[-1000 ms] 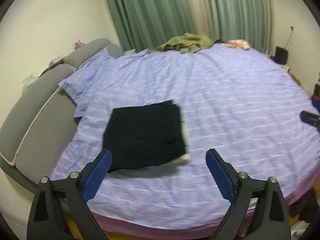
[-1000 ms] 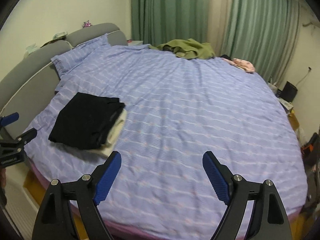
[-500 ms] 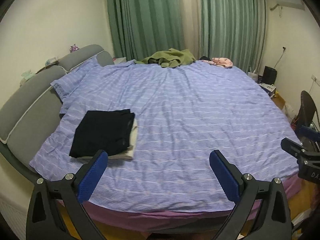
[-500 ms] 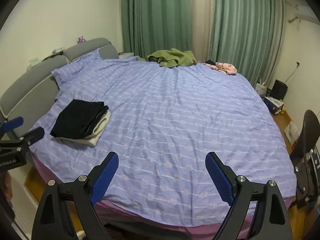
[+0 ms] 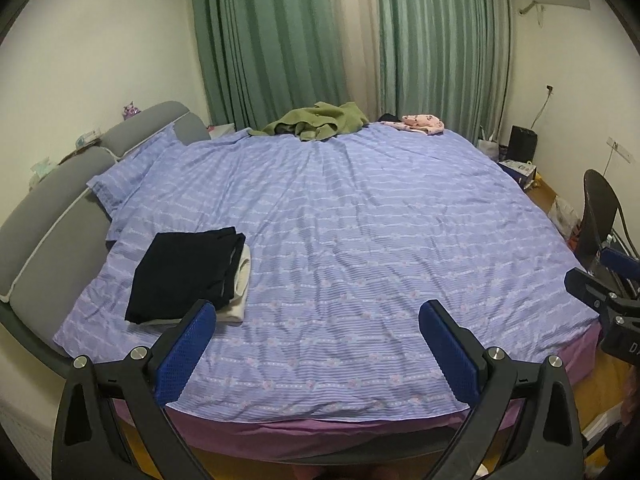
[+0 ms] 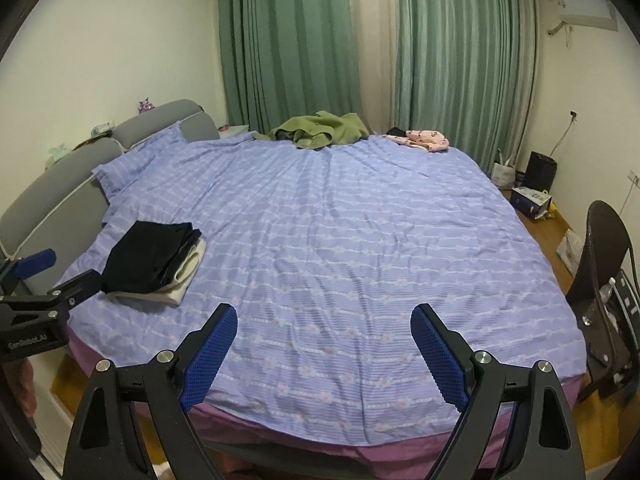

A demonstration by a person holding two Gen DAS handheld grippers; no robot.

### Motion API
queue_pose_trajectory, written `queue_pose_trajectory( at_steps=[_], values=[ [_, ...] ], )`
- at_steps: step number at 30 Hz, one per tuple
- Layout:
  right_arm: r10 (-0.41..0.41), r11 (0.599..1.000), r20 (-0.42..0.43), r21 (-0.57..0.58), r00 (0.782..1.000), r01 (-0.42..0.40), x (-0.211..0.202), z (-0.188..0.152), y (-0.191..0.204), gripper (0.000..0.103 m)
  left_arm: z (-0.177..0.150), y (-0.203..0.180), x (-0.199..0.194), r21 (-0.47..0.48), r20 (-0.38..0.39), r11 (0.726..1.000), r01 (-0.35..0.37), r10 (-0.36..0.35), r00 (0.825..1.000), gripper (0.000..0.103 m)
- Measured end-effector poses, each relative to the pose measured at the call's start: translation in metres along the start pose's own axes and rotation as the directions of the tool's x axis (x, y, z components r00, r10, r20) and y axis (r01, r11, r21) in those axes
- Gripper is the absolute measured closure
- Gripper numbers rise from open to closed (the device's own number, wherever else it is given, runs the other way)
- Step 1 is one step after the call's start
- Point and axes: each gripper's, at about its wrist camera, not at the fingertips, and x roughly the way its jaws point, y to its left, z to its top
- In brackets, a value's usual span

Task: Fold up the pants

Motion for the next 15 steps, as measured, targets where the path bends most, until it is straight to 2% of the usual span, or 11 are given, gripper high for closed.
queue_pose_trajectory(
  at_steps=[15],
  values=[
    [-0.010,1.000,0.021,0.028,1.000,0.010,-0.011,-0.003,-0.014,0.013,0.006,-0.012,-0.009,0.036,0.034,0.999,0.008,-0.010,0.999,0.000]
  ],
)
